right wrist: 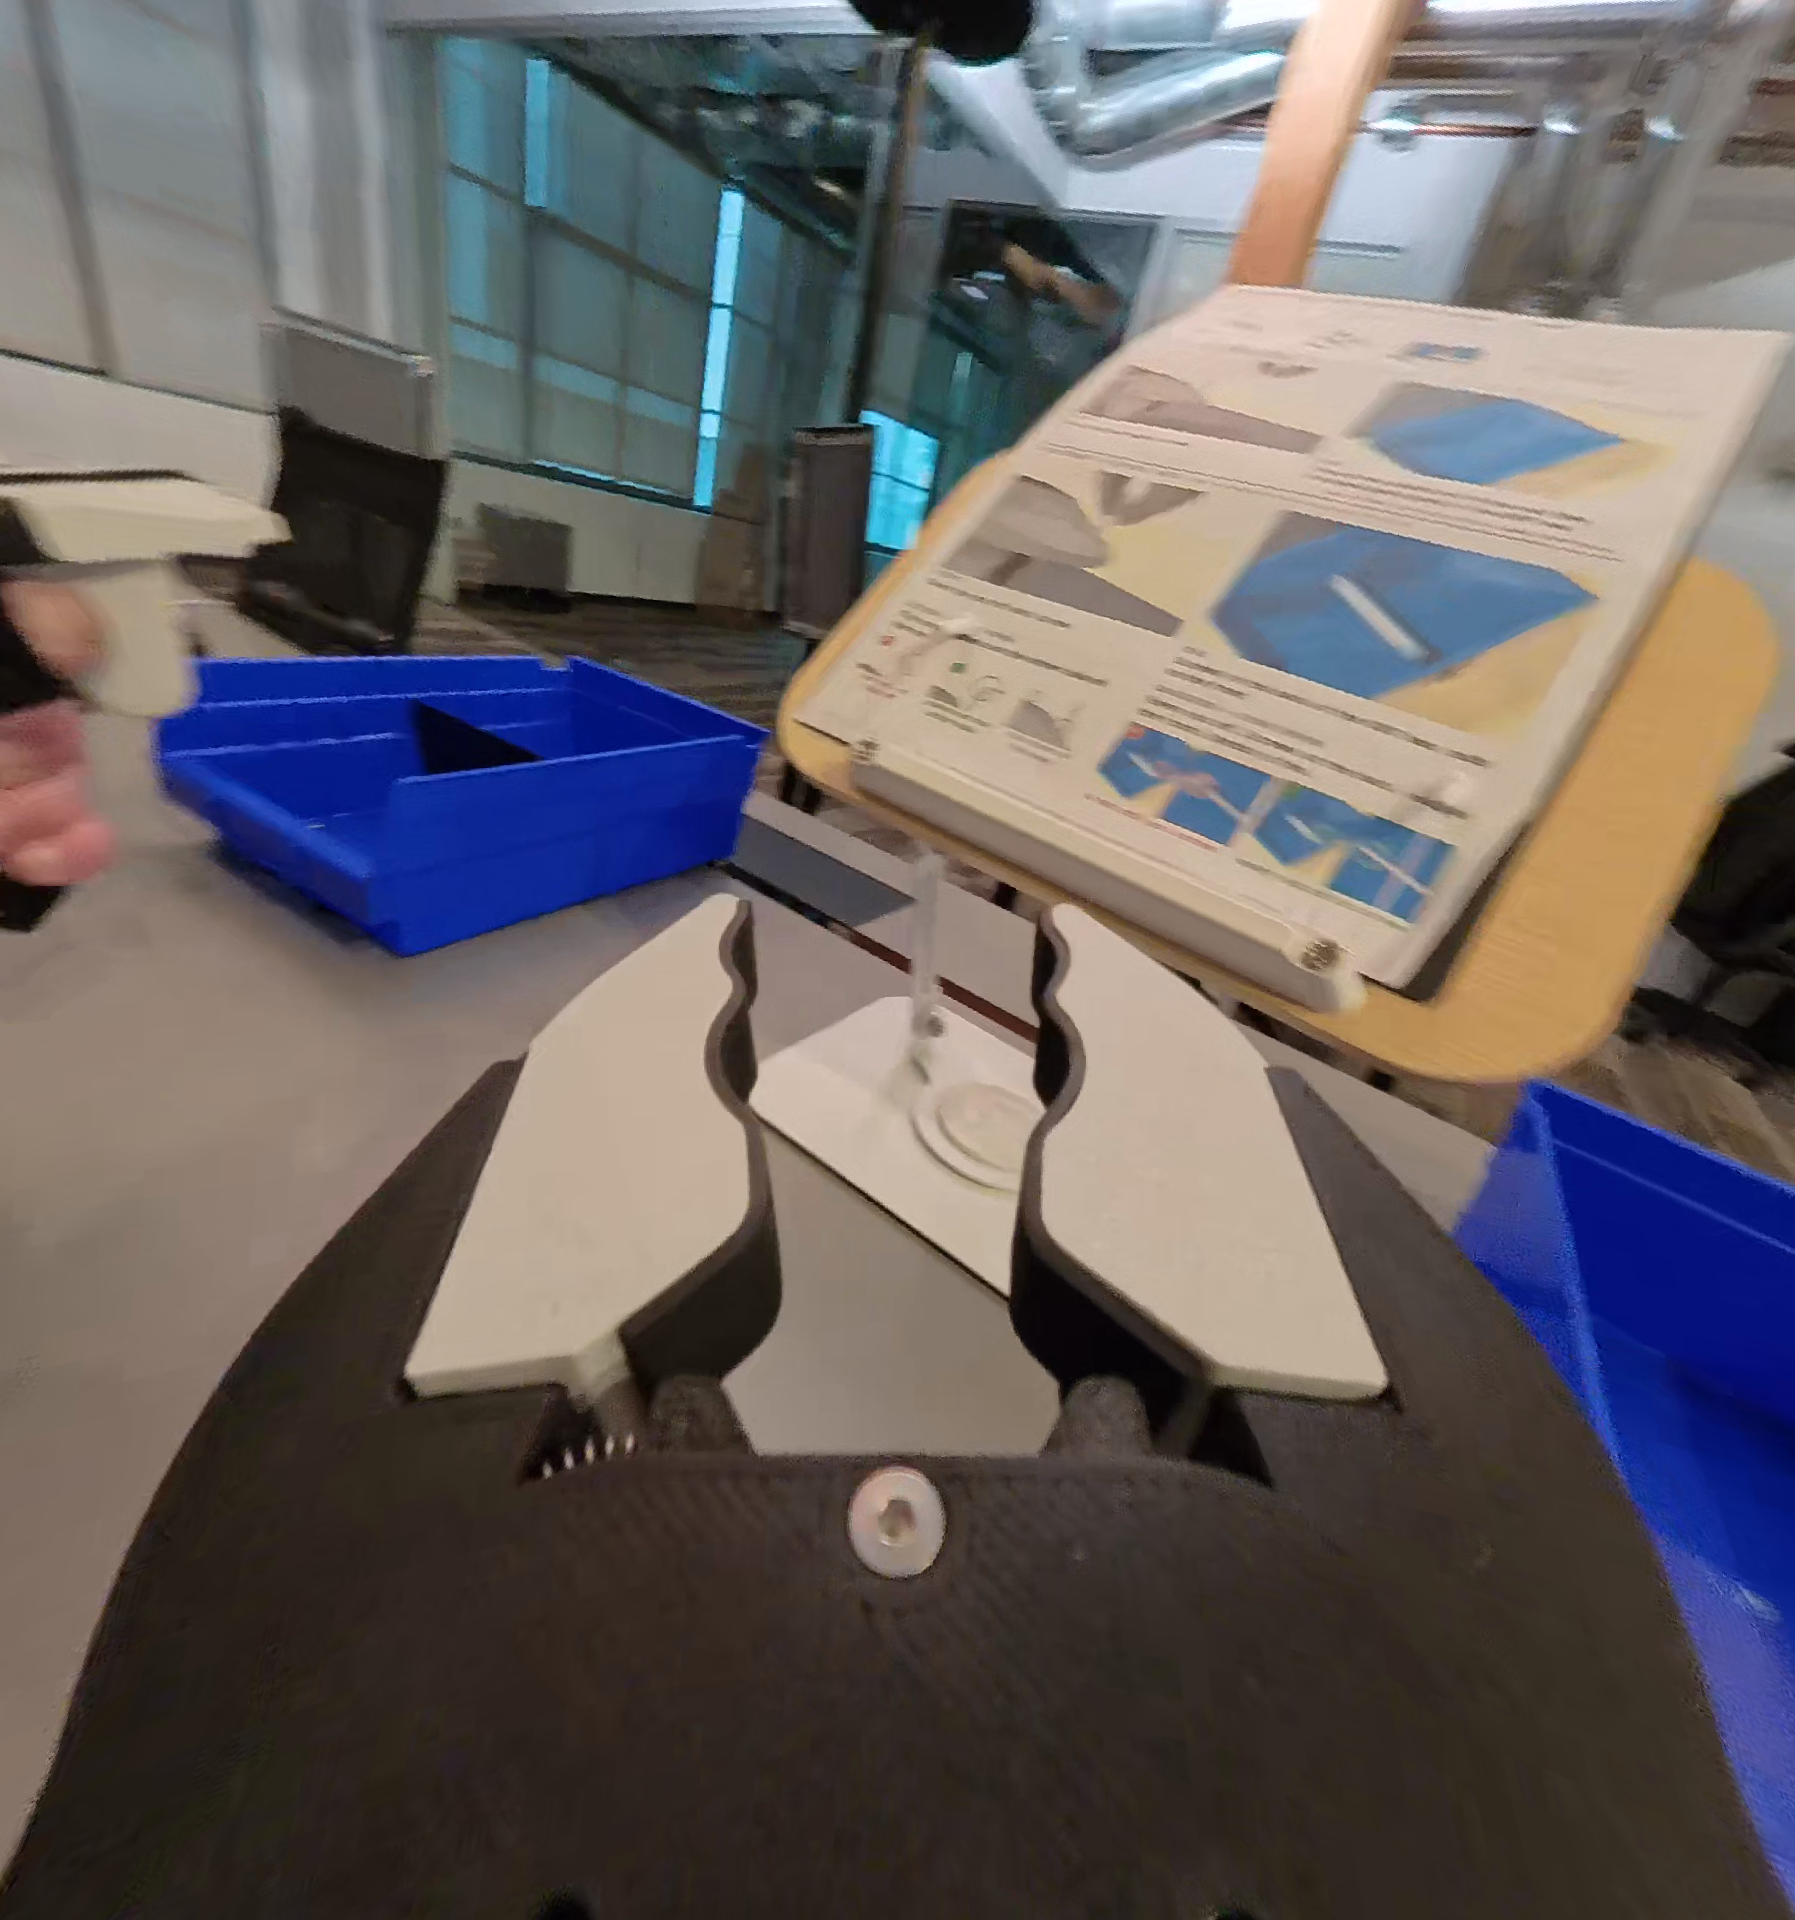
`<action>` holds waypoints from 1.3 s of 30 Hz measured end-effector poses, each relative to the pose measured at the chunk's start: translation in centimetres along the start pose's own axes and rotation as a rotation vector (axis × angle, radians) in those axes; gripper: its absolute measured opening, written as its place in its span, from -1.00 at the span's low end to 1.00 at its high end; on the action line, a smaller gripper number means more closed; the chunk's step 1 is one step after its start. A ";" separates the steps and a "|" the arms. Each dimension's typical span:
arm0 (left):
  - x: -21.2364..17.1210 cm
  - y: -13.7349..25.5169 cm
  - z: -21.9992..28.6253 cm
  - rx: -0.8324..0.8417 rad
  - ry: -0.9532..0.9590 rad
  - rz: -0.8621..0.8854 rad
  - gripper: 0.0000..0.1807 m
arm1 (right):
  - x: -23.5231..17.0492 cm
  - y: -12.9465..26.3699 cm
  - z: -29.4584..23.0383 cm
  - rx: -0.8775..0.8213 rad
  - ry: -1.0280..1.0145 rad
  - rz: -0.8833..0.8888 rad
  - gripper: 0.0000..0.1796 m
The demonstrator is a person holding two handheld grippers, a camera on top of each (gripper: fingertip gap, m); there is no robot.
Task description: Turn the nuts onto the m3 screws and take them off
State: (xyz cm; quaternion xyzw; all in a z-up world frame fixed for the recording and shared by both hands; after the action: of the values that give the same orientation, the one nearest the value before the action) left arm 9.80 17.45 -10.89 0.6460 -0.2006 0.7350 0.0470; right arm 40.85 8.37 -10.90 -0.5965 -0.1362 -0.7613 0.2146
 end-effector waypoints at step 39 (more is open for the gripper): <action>-3.2 -1.8 6.0 -0.052 -0.610 -0.296 -1.00 | 3.9 -3.2 -24.7 1.015 0.883 -0.269 -0.19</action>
State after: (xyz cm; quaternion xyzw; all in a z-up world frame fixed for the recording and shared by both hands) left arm 16.51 17.54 -13.04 0.8569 -0.1280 0.4877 0.1075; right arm 17.51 -0.99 -13.14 -0.0337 -0.4486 -0.7953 0.4064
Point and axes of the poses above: each gripper's, where its closed fingertips meet, y back along the fingers, x out of its top, z = x × y across the jaws, the point moved 8 cm from there along y, back along the fingers, and after that the axes turned 9 degrees about x, right-handed, at the moved point
